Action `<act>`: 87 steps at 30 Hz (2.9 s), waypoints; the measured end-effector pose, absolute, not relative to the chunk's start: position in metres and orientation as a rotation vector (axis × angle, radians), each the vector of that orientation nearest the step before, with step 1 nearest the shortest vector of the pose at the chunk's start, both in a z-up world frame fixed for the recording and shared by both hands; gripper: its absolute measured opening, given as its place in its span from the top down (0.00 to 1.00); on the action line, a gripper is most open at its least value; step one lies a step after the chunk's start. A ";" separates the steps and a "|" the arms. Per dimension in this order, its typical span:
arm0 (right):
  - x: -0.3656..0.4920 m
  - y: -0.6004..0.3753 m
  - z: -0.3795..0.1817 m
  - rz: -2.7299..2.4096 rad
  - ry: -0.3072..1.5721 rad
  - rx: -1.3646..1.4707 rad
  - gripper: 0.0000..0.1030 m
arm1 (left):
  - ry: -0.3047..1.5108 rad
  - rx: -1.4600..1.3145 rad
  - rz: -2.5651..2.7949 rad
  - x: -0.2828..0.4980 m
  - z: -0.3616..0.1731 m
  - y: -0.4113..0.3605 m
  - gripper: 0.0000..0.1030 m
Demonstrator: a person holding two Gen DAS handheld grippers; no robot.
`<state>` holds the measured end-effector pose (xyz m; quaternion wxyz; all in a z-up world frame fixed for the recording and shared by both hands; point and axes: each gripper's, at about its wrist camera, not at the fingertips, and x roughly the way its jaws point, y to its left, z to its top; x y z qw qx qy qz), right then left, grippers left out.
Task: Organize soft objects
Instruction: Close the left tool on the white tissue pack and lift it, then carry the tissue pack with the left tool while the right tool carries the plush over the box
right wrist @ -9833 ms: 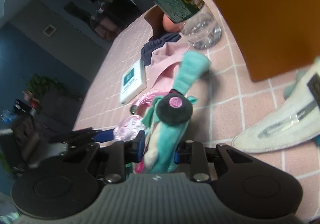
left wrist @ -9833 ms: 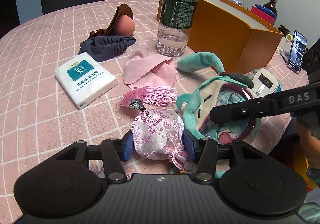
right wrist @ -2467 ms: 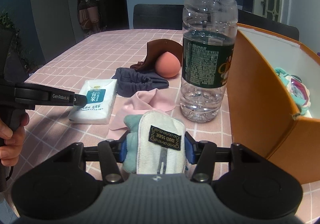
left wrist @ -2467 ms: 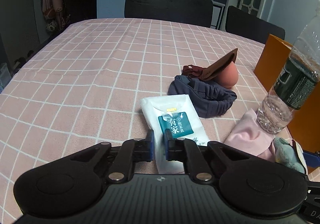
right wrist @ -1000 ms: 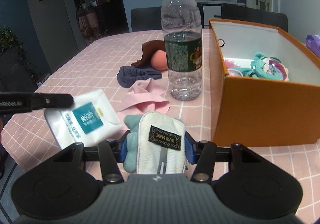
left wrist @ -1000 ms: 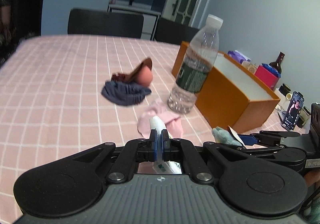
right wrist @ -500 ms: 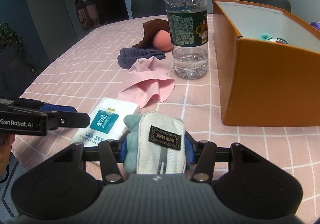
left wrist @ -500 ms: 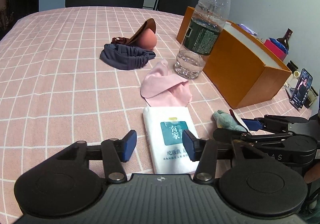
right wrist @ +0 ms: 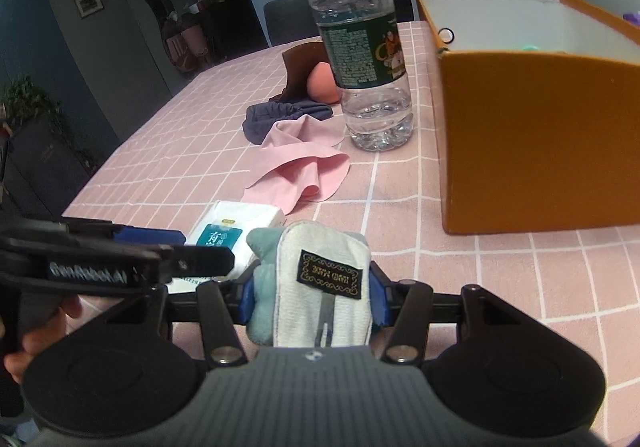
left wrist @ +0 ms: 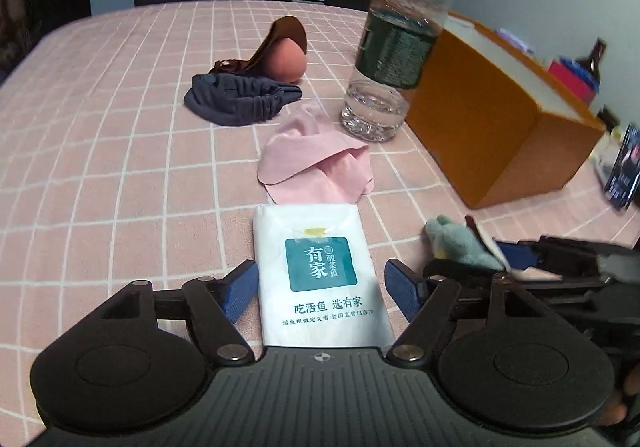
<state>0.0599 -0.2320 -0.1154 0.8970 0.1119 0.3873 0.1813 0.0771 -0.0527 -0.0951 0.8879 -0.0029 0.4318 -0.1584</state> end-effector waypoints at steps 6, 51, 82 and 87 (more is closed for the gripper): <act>0.063 -0.250 -0.120 0.398 0.811 0.366 0.49 | 0.903 0.099 -0.302 0.075 -0.109 -0.070 0.07; 0.026 -0.266 -0.044 0.318 0.753 0.139 0.49 | 0.740 0.054 -0.573 0.044 -0.024 -0.061 0.36; 0.167 -0.379 -0.005 0.081 0.743 -0.101 0.48 | 0.585 0.629 -0.564 0.155 0.001 -0.261 0.36; 0.186 -0.385 -0.022 0.067 0.776 -0.128 0.48 | 0.632 0.711 -0.530 0.175 -0.022 -0.281 0.36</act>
